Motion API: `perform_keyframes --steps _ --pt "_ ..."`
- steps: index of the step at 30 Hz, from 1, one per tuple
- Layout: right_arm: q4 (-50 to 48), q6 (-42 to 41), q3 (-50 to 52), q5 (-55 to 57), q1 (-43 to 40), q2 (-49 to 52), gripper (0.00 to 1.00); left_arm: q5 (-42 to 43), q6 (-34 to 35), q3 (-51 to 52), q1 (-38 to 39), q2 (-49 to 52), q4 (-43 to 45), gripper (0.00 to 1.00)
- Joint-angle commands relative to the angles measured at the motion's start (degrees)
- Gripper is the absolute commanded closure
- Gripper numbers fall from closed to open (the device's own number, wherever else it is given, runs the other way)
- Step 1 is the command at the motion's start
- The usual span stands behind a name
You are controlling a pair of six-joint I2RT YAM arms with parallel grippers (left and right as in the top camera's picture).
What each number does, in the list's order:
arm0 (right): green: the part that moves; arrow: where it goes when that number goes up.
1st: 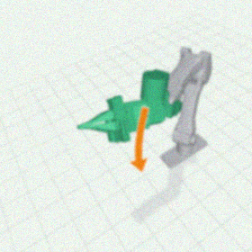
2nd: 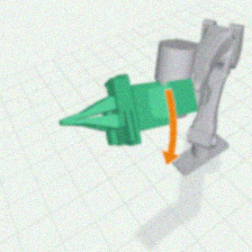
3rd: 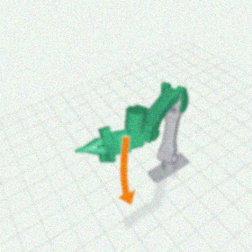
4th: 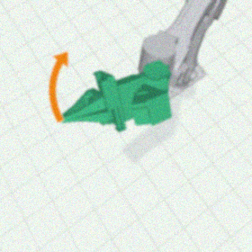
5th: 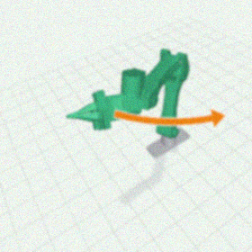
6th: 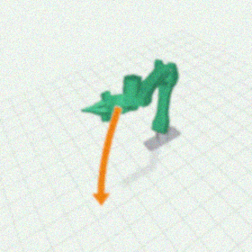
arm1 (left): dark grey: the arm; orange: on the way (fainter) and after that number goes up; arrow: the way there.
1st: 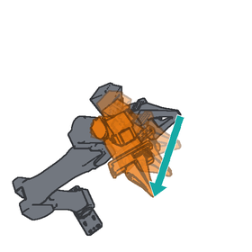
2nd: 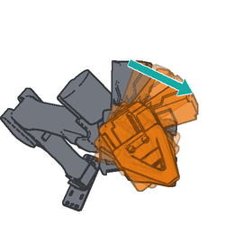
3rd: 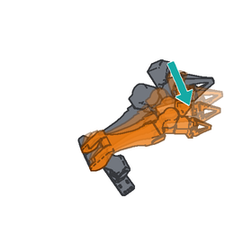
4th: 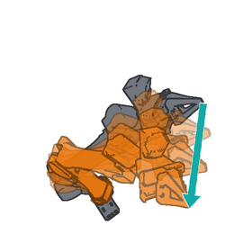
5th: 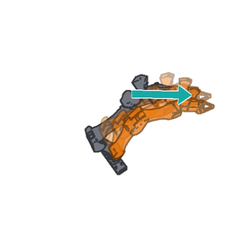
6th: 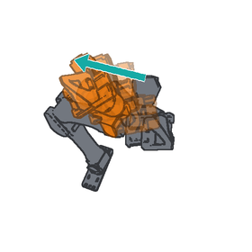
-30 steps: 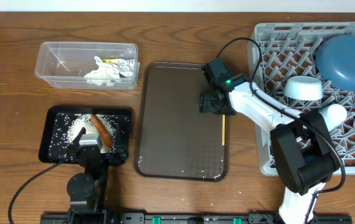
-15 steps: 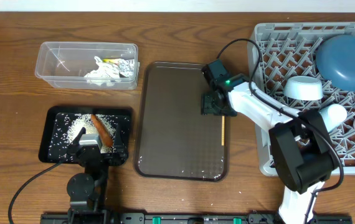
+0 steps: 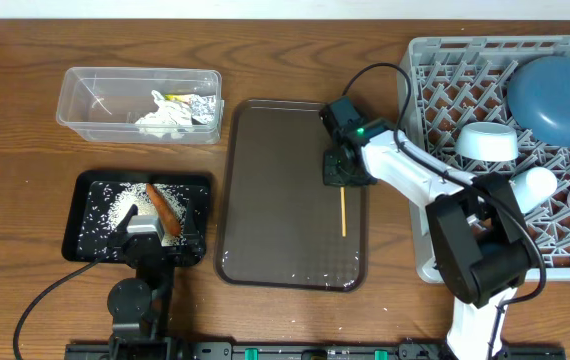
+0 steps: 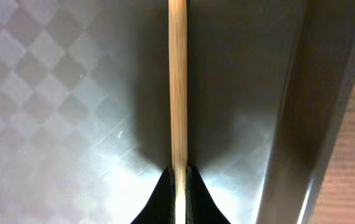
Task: Sort waste into correct bins and load items into the dishwasher rack
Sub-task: 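Carry the chopstick right and place it in the rack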
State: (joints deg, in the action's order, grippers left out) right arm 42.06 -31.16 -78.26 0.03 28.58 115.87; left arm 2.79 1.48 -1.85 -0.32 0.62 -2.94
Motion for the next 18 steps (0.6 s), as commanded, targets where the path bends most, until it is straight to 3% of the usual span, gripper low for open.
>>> perform_keyframes --steps 1,9,15,18 --pt "1.7 1.7 -4.5 -1.2 -0.9 -1.8 0.99 -0.7 0.1 1.5 -0.3 -0.4 -1.0 0.02" --pt "10.1 14.6 -13.5 4.7 -10.0 -13.5 0.99 -0.7 0.1 1.5 -0.3 -0.4 -1.0 0.02" --pt "10.2 30.8 -13.7 1.6 -20.1 -19.4 0.99 -0.7 0.1 1.5 -0.3 -0.4 -1.0 0.02" --pt "10.7 34.3 -13.5 1.4 -23.8 -19.1 0.99 -0.7 0.1 1.5 -0.3 -0.4 -1.0 0.02"
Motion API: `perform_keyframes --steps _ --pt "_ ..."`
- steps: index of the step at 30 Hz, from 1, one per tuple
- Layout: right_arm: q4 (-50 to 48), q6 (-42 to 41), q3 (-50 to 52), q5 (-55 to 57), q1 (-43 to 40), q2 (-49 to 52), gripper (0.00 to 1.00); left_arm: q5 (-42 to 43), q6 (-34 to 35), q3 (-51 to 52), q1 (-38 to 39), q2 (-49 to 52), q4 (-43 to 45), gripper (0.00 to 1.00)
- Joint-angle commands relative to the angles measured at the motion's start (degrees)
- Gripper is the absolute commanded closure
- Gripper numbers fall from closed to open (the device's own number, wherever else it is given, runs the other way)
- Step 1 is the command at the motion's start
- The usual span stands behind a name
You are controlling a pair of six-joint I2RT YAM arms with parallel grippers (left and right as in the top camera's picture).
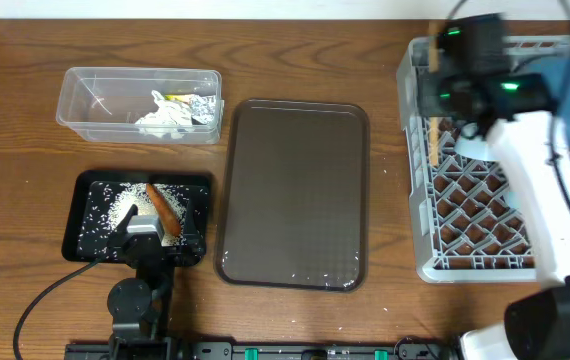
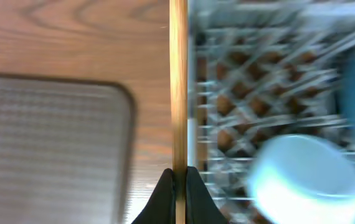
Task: Sort waste into correct bins and load items into the dishwasher rack
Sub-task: 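Carry the chopstick right and place it in the rack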
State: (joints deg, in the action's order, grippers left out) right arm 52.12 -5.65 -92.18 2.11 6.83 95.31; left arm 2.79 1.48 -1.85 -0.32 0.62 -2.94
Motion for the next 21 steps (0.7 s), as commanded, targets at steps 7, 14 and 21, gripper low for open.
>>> perform_keyframes --steps 7,14,21 --pt "-0.9 8.6 3.3 -1.7 -4.5 5.1 0.97 -0.7 0.1 1.5 -0.3 -0.4 -1.0 0.02" --pt "-1.1 2.5 3.5 -1.7 -4.5 8.6 0.47 -0.7 0.1 1.5 -0.3 -0.4 -1.0 0.02" --pt "1.8 -2.6 3.4 -2.5 -4.5 4.4 0.34 -0.7 0.1 1.5 -0.3 -0.4 -1.0 0.02"
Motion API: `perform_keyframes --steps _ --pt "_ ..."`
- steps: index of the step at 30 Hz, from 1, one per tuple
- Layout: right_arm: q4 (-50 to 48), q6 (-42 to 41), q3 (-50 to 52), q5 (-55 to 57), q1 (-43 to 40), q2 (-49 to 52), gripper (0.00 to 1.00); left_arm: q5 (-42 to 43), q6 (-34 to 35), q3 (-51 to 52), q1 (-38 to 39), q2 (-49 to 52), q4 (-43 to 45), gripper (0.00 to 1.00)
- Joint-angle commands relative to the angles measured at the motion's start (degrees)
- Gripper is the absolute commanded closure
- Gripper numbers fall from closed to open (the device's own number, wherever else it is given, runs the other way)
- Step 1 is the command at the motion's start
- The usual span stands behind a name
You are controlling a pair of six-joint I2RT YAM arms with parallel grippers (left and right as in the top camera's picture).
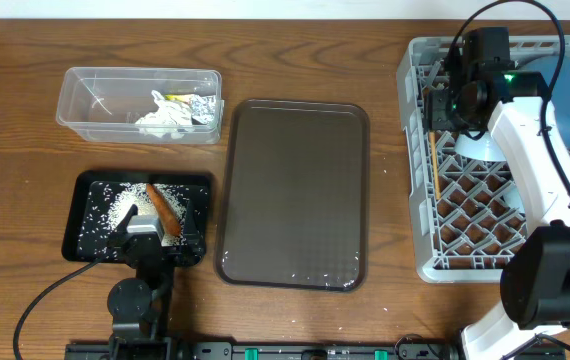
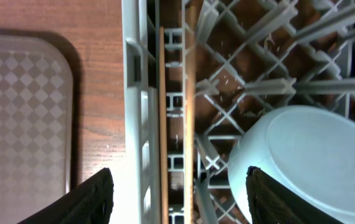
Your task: Sort waste into correct bins and load items into the dishwasher rack
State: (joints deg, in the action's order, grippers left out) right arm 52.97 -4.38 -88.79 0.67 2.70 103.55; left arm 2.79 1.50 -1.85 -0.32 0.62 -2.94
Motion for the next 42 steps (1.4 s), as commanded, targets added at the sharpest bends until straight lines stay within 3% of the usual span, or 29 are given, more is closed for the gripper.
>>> perform_keyframes --steps 1,12,19,20,22,27,42 --pt "1.7 -4.2 0.0 -1.8 -0.4 -5.0 0.34 -0.7 0.0 1.5 -0.3 -0.4 -1.0 0.02" --pt "18.8 -10.4 1.5 -4.1 -0.2 -25.6 0.26 -0.7 0.0 1.5 -0.3 -0.4 -1.0 0.02" --pt "15.0 -11.6 19.4 -3.5 1.5 -44.3 0.31 -0.7 0.1 1.5 -0.3 -0.4 -1.0 0.02" --pt "13.5 -12.4 22.5 -3.5 1.5 -47.1 0.29 -0.7 0.0 1.5 -0.3 -0.4 -1.0 0.02" --pt "10.3 -13.6 28.6 -3.5 1.4 -53.1 0.01 -0.7 0.0 1.5 -0.3 -0.4 -1.0 0.02" --pt "4.7 -19.3 37.8 -3.8 1.5 -63.0 0.01 -0.7 0.0 1.5 -0.3 -0.4 -1.0 0.02" --pt "10.1 -21.5 40.7 -3.9 1.4 -65.7 0.01 -0.7 0.0 1.5 -0.3 -0.4 -1.0 0.02"
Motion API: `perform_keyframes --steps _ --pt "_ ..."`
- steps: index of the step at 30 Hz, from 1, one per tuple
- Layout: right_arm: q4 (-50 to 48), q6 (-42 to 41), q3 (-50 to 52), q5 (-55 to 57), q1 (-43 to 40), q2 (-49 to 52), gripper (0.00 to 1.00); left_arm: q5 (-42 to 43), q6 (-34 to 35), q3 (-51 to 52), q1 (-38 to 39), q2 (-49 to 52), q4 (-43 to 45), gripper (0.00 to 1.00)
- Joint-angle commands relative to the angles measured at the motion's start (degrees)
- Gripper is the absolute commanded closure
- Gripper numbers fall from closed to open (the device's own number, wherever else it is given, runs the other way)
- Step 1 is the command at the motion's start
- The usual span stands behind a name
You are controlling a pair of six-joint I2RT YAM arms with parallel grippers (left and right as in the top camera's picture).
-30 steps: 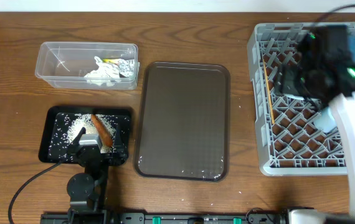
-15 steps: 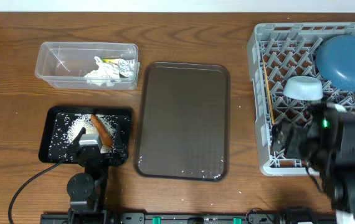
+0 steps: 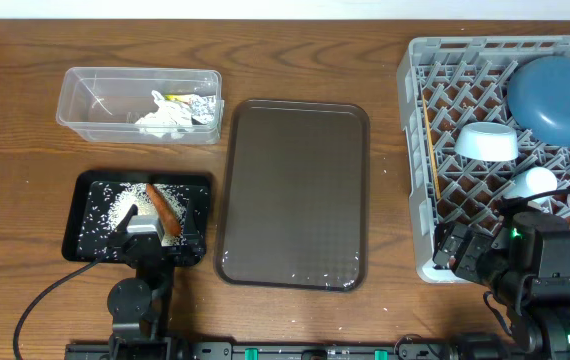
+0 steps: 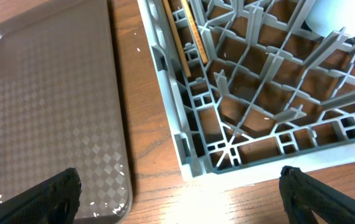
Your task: Sort waste into correct bins and load items into the dishwasher rack
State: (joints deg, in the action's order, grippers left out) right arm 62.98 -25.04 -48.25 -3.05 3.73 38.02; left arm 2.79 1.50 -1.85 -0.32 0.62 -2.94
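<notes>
A wooden chopstick lies in the left-hand channel of the grey dishwasher rack; its near end shows in the right wrist view. My right gripper is open with nothing between its fingers, above the table at the rack's front left corner. My left gripper rests at the front edge of the black tray. From overhead I cannot make out whether it is open or shut. The brown serving tray is bare.
A clear bin at the back left holds crumpled paper and foil. The black tray holds rice and an orange scrap. In the rack are a blue bowl, a white bowl and white cups.
My right arm has drawn back from the far left part of the rack to its front left corner. The gripper is still open. The chopstick stays in the rack.
My right gripper was first shut on the chopstick on the brown tray. It then held the chopstick at the rack's left edge. After that it was open with the chopstick lying in the rack, and now it is at the rack's front corner.
</notes>
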Motion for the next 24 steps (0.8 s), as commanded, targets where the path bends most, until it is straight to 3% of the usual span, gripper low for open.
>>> perform_keyframes --steps 1,9,15,24 --pt "0.6 -0.8 0.2 -0.2 0.4 -0.2 0.01 -0.7 0.0 1.5 -0.3 -0.4 -1.0 0.02" --pt "-3.3 0.3 2.1 3.0 1.0 -0.3 0.01 -0.7 0.0 1.5 -0.3 -0.4 -1.0 0.02" --pt "-22.1 9.0 13.3 -3.8 1.6 -5.5 0.01 -0.7 0.0 1.5 -0.3 -0.4 -1.0 0.02" --pt "-52.1 9.4 35.3 -11.4 1.6 -20.0 0.01 -0.7 0.0 1.5 -0.3 -0.4 -1.0 0.02"
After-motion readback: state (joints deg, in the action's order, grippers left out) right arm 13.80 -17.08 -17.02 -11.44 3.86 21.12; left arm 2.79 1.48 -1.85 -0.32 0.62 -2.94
